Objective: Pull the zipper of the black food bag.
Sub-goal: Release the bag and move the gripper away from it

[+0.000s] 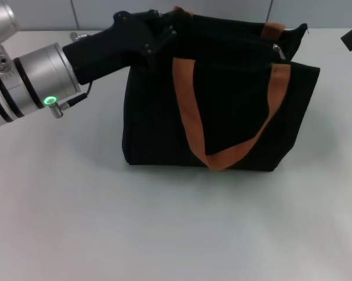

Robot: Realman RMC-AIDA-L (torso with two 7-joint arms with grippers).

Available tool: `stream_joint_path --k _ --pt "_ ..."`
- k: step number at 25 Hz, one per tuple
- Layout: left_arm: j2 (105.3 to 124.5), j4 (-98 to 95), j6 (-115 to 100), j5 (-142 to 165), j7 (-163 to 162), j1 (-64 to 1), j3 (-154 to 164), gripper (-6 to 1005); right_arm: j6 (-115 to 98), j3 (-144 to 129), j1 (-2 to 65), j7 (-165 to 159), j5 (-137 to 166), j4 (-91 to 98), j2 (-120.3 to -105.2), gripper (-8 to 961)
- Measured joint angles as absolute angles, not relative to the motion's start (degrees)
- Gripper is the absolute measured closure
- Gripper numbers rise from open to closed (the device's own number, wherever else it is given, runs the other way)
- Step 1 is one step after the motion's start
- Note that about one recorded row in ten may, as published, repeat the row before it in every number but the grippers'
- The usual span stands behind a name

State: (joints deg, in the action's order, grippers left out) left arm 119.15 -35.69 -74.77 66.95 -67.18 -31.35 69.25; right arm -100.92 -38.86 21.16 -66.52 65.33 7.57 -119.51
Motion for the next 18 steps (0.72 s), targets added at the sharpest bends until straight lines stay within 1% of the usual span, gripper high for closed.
stream_joint_path --k 2,5,8,10,11,14,17,18 --pt "119.13 -35.79 -75.13 64.74 -66.96 -30.55 69.25 924 -100.90 -38.86 21.17 -66.53 65.41 7.47 -119.52 509" --pt "119.01 -36.20 -75.62 62.09 -66.73 -29.32 69.24 831 -100.92 -38.83 21.05 -66.51 65.45 7.44 -119.54 447" --pt "118.74 -36.46 -76.39 59.26 -66.48 -27.78 68.55 737 -101.62 -38.77 20.66 -65.22 65.47 7.40 -119.60 334" --pt "118.69 -36.47 -76.90 58.25 -65.84 -26.23 67.08 600 -102.69 -38.85 20.51 -63.41 65.47 7.27 -119.61 259" --pt "118.62 -36.48 -77.70 58.04 -65.52 -25.04 66.09 531 -103.19 -38.88 20.43 -62.39 65.48 7.11 -119.61 259" --pt "118.41 -36.49 -80.75 58.03 -65.37 -22.17 64.01 416 -104.69 -38.88 20.00 -58.96 65.48 6.19 -119.54 261" --pt "118.16 -36.49 -85.26 58.35 -65.37 -17.96 61.15 300 -105.98 -39.63 19.58 -55.66 65.55 6.10 -119.49 262" --pt "118.05 -36.49 -86.68 58.36 -65.37 -16.82 60.31 289 -106.20 -40.58 19.50 -54.85 65.91 6.40 -119.45 262"
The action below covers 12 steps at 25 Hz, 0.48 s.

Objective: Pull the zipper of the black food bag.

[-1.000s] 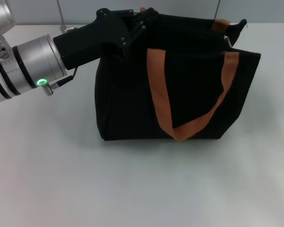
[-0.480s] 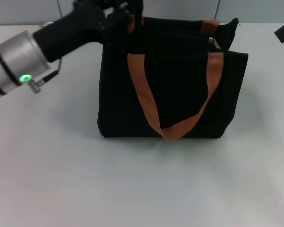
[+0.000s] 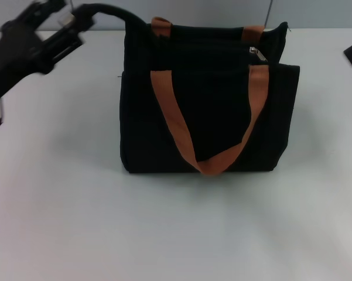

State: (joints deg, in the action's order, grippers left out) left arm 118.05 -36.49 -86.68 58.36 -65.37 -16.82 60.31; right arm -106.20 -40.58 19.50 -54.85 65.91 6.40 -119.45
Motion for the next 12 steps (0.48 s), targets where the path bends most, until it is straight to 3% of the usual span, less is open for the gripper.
stream_joint_path --k 5,12 --pt "117.27 -35.52 -93.37 59.56 -64.02 -11.70 55.22 237 -106.34 -44.07 19.56 -52.49 70.22 9.74 -119.14 265" --pt "114.63 -35.71 -105.83 70.64 -58.23 -8.13 54.67 184 -109.72 -44.19 21.03 -48.77 86.74 17.70 -119.15 265"
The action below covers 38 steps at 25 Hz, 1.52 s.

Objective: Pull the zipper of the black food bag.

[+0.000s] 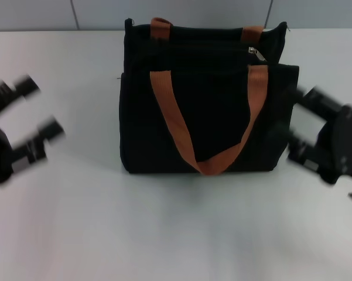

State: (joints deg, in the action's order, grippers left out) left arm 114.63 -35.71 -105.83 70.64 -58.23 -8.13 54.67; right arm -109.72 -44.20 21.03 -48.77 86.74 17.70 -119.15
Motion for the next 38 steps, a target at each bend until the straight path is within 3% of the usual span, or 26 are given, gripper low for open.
stream_joint_path --k 5,15,38 --pt "114.18 -35.57 -107.98 84.53 -57.90 -11.04 54.61 184 -109.07 -44.21 22.90 -48.86 95.44 19.63 -119.23 265" --pt "117.04 -35.50 -101.93 97.26 -57.86 -14.75 54.51 184 -103.43 -44.10 23.38 -48.76 102.01 19.25 -119.45 265" --pt "117.42 -35.07 -101.10 97.71 -57.83 -15.22 54.49 184 -101.11 -43.65 23.33 -48.69 101.75 16.67 -119.53 265"
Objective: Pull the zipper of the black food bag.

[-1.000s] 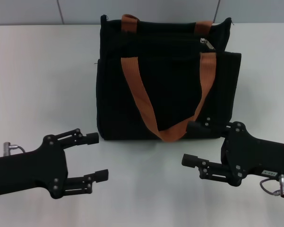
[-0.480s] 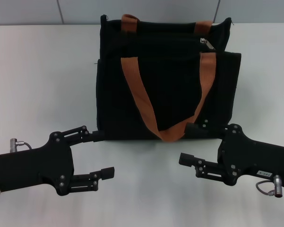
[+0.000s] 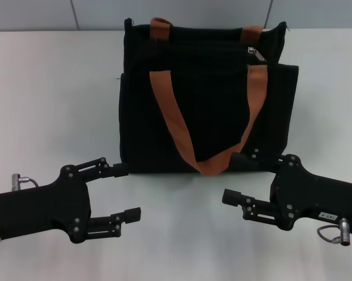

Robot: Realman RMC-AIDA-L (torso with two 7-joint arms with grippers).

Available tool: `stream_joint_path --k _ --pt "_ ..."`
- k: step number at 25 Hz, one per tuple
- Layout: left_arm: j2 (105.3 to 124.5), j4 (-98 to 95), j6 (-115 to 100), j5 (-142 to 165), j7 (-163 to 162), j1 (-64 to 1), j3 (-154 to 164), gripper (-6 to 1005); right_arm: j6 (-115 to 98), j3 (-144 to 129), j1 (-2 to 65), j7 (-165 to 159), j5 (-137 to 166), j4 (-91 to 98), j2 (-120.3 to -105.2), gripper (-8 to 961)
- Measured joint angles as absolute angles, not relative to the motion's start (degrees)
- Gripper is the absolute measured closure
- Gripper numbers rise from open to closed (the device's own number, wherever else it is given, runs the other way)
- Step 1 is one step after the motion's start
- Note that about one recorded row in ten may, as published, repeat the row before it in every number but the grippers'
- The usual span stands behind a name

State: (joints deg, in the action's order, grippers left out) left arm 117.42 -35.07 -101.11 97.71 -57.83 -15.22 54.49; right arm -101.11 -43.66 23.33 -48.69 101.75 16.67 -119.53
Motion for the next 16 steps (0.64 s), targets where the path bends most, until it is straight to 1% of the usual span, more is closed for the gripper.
stream_joint_path --k 16 --pt "117.65 -35.14 -101.94 97.69 -57.83 -15.00 54.49 184 -101.61 -43.13 23.10 -46.16 101.23 14.72 -119.53 265"
